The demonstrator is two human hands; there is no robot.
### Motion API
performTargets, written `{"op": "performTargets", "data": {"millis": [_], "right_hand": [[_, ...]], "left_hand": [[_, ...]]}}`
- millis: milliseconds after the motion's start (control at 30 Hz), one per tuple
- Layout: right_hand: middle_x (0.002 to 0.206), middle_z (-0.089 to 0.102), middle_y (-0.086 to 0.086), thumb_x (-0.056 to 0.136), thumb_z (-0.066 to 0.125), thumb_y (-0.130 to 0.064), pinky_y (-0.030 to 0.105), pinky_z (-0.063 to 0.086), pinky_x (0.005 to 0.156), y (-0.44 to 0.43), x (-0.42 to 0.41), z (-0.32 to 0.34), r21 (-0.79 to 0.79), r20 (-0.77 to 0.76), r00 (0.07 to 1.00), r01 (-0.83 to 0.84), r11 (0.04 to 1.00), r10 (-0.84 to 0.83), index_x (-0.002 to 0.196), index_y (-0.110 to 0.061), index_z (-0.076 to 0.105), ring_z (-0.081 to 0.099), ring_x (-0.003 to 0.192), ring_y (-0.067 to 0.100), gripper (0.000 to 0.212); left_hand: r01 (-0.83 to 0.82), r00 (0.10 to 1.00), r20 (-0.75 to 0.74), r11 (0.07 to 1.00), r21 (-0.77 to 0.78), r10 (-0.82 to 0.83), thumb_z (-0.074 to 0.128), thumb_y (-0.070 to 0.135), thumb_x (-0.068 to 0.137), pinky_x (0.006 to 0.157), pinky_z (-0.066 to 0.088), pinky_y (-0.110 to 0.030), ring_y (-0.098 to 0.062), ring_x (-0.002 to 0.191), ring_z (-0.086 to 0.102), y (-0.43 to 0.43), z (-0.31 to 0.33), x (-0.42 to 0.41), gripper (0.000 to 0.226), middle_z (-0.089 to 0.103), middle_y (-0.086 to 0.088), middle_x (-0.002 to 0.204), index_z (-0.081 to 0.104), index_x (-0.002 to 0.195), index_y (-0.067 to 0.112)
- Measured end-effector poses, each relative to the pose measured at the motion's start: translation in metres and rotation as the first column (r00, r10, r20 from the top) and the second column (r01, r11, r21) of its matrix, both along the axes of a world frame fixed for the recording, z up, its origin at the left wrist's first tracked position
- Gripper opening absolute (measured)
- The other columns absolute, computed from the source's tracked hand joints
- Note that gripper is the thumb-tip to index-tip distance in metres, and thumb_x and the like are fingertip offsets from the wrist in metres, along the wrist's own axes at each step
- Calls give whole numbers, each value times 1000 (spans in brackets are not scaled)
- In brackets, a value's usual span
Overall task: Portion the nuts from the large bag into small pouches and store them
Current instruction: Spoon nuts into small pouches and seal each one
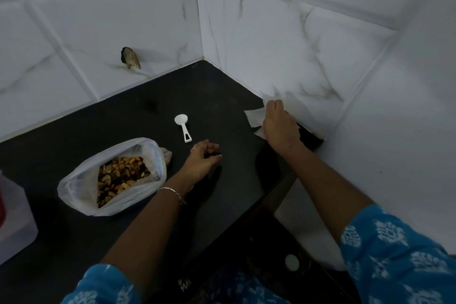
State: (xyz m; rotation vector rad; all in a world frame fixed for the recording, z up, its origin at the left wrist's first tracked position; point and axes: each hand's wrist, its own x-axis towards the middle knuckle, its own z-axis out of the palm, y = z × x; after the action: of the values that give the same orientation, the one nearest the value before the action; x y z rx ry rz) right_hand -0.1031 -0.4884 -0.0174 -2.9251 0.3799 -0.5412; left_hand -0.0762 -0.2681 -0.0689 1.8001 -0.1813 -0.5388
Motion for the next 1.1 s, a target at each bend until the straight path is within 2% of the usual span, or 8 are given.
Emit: {"op": "performTargets", "data": {"millis": [133,233,300,433,567,767,933,1100], "right_hand": [[89,48,11,94,48,-3,19,31,59,2,-4,19,471,229,972,-161,867,57,95,-2,46,46,76,20,2],[92,57,4,99,45,-7,14,48,71,27,-12,35,884,217,976,-209,419,29,100,-6,44,63,85,14,1],[102,65,10,102,41,-7,24,54,82,45,-16,40,967,218,974,-224,119,60,99,-8,44,70,95,16,4],[98,72,13,102,43,-9,29,56,80,78,-16,44,973,202,962,-177,-146,181,93,-11,47,72,94,22,10],[96,72,9,102,43,-9,29,56,80,114,-10,44,984,157,926,-115,-138,343,92,-10,48,72,91,20,11],[107,68,11,101,41,-10,27,55,80,171,-10,42,992,53,824,-110,67,564,95,-9,49,71,95,18,10],[98,64,9,100,44,-8,33,56,86,215,-26,29,963,75,788,-218,162,612,87,-14,48,71,86,10,15],[95,66,6,97,49,-9,25,54,81,239,-44,18,921,141,771,-332,204,621,87,-15,52,71,85,10,13]], "left_hand": [[-84,991,-117,991,-100,72,60,13,94,79,47,-16,-10,101,59,-2,23,0,31,60,-6,122,54,124,14],[-178,969,-213,952,-250,125,46,20,102,89,46,-27,-14,105,58,1,45,-1,24,62,-3,113,53,124,14],[-256,950,-262,902,-349,168,37,21,105,94,46,-32,-20,115,59,8,56,1,31,63,-6,122,50,130,10],[-397,905,-355,768,-503,235,37,22,105,89,54,-36,-26,106,65,34,80,-4,27,65,-14,116,53,122,8],[-469,881,-360,674,-571,308,51,14,99,75,60,-31,-21,85,70,76,95,-16,15,67,-17,105,58,111,8],[-596,801,-343,600,-533,491,58,2,93,61,58,-24,-17,71,71,132,100,-42,13,68,-15,94,59,102,11],[-692,721,-447,543,-475,529,57,43,93,67,61,-32,-29,99,67,169,101,-72,38,63,-17,116,57,112,10],[-723,686,-362,535,-437,631,67,16,88,77,60,-33,-26,105,67,196,85,-100,20,65,-12,119,64,108,11]]}}
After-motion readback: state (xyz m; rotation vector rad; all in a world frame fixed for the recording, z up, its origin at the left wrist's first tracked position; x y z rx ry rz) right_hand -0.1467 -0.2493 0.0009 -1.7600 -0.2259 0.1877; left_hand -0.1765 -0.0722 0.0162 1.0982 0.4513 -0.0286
